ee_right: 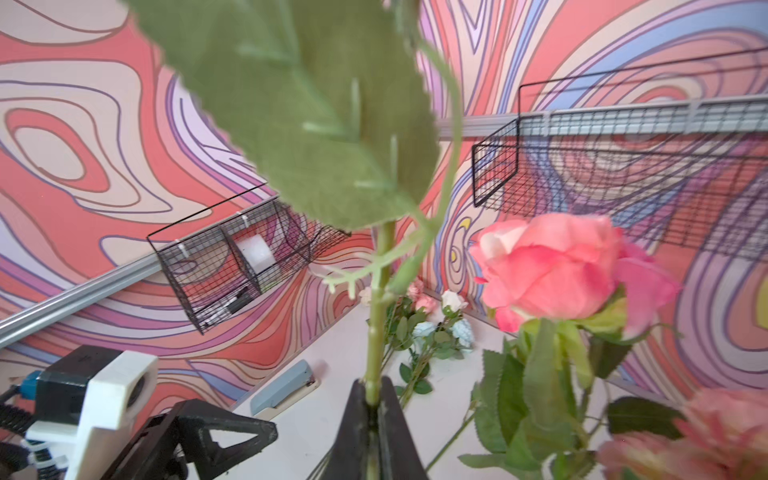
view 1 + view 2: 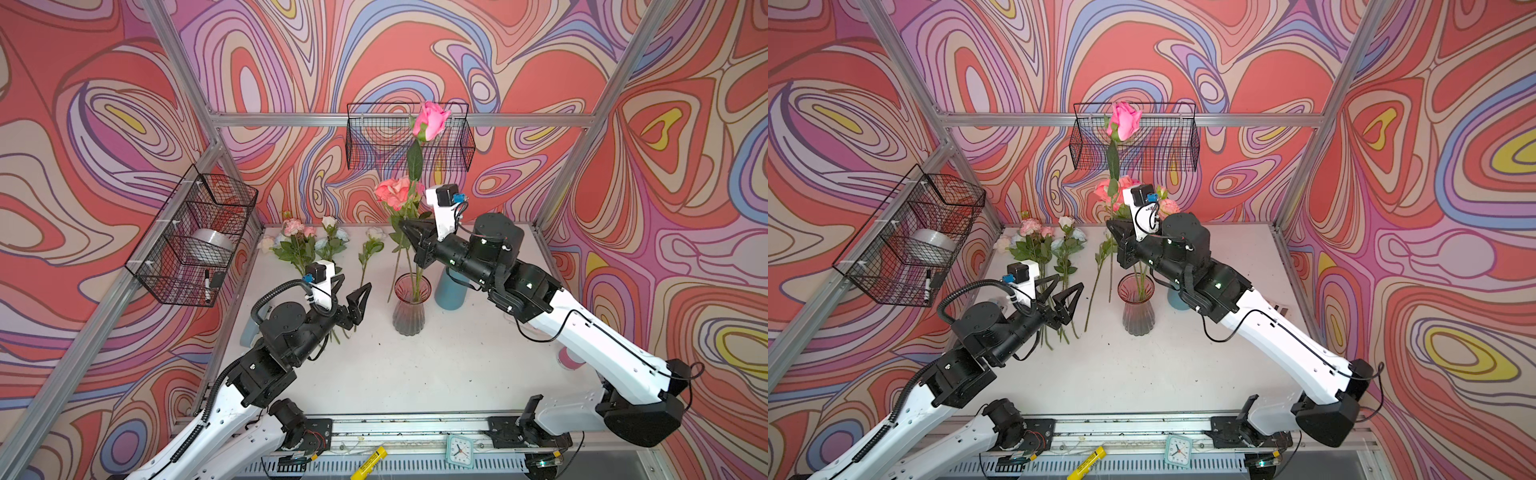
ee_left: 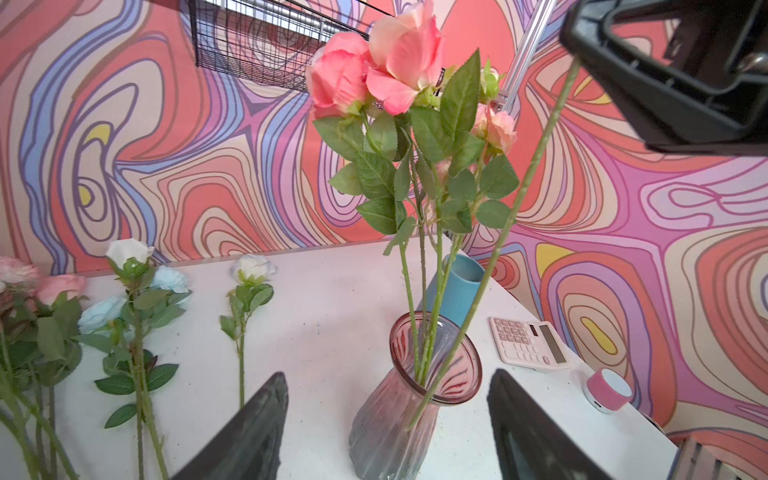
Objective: Arrange flowers in a vase
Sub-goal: Place the flower in the vase.
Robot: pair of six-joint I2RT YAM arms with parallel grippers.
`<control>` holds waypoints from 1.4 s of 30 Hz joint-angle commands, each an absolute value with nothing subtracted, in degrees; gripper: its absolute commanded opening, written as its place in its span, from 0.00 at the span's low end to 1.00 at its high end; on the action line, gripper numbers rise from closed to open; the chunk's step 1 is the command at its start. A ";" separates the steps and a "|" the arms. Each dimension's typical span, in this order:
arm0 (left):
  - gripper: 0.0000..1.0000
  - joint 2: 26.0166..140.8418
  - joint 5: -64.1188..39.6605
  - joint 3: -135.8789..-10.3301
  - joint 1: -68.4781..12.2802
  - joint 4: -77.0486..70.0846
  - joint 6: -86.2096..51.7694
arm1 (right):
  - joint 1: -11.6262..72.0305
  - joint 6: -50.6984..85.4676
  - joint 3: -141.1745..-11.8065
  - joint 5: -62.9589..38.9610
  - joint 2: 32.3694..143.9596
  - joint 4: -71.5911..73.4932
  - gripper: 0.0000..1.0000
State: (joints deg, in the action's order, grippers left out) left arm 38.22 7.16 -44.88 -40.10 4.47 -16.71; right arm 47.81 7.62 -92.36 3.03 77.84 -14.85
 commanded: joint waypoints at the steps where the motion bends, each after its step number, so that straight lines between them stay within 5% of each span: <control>1: 0.77 37.49 11.71 -44.86 -40.25 5.02 -17.05 | 47.72 1.53 -95.21 10.30 76.46 -17.81 0.00; 17: 0.78 40.90 13.01 -45.25 -40.21 6.24 -18.16 | 47.72 2.94 -82.58 15.35 75.44 -17.26 0.00; 25: 0.79 41.05 13.19 -44.39 -40.25 6.51 -19.43 | 47.74 7.85 -75.36 14.51 72.28 -15.91 0.10; 32: 0.79 42.86 13.45 -44.57 -40.25 5.68 -19.68 | 47.71 8.53 -74.14 14.19 69.97 -16.94 0.29; 42: 0.79 50.14 20.75 -47.05 -39.68 8.77 -21.90 | 47.72 9.32 -73.27 13.66 65.51 -18.19 0.32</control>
State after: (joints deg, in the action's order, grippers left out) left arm 48.18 16.82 -45.12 -40.05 6.72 -20.23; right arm 47.81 8.64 -73.80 14.09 67.53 -17.63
